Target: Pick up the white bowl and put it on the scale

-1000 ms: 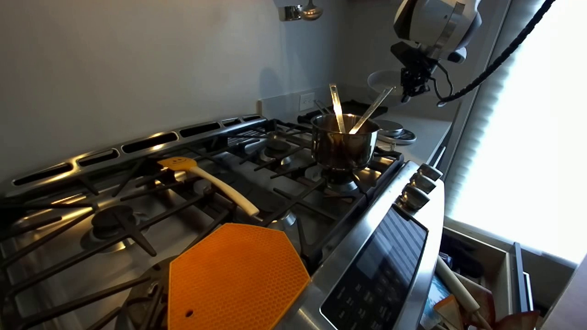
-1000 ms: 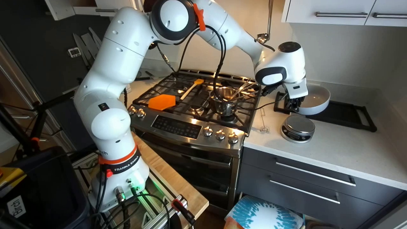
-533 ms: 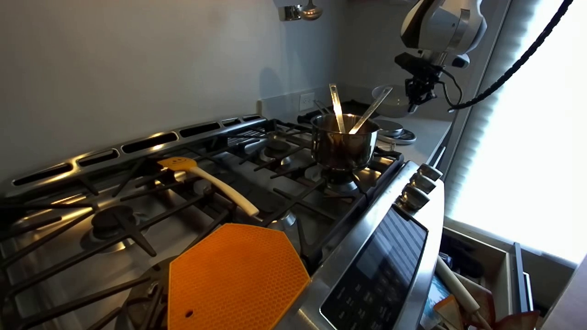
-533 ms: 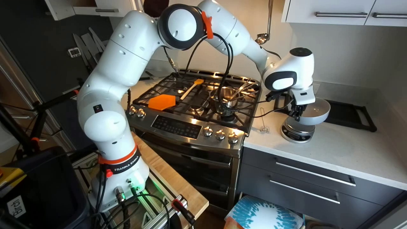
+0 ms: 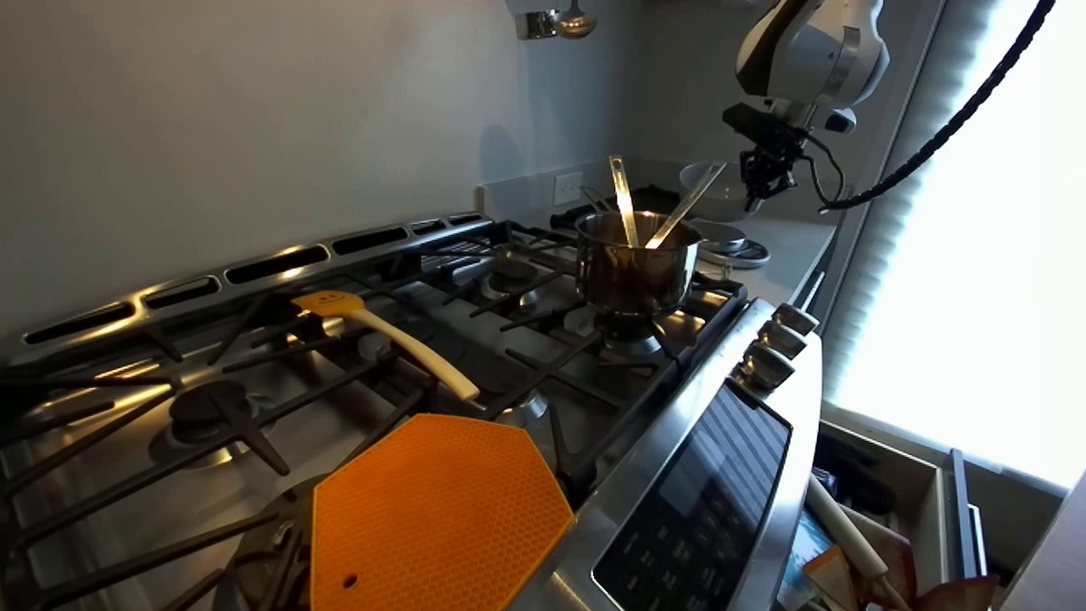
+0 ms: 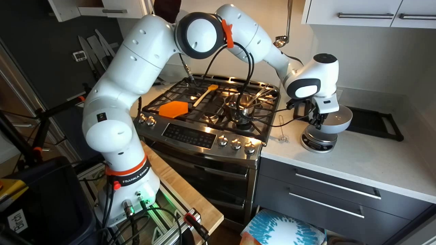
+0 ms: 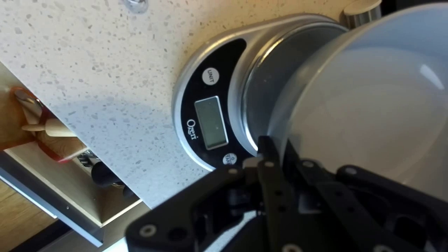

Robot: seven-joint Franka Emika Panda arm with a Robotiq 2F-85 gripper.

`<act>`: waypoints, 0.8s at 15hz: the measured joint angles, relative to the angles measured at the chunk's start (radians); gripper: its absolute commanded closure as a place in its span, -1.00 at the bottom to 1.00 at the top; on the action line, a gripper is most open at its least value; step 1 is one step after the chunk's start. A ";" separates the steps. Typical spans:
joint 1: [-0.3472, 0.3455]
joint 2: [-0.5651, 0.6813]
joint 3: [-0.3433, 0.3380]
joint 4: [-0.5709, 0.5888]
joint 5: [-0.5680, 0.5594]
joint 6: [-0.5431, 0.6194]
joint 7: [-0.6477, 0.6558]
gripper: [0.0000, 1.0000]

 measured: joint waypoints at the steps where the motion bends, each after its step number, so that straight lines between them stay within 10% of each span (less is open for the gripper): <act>1: -0.008 0.006 0.008 0.003 0.000 0.000 0.002 0.97; 8: -0.030 0.034 0.032 0.019 0.000 -0.033 0.013 0.97; 9: -0.030 0.036 0.032 0.020 0.000 -0.034 0.015 0.37; 12: -0.030 0.036 0.032 0.030 0.000 -0.036 0.024 0.07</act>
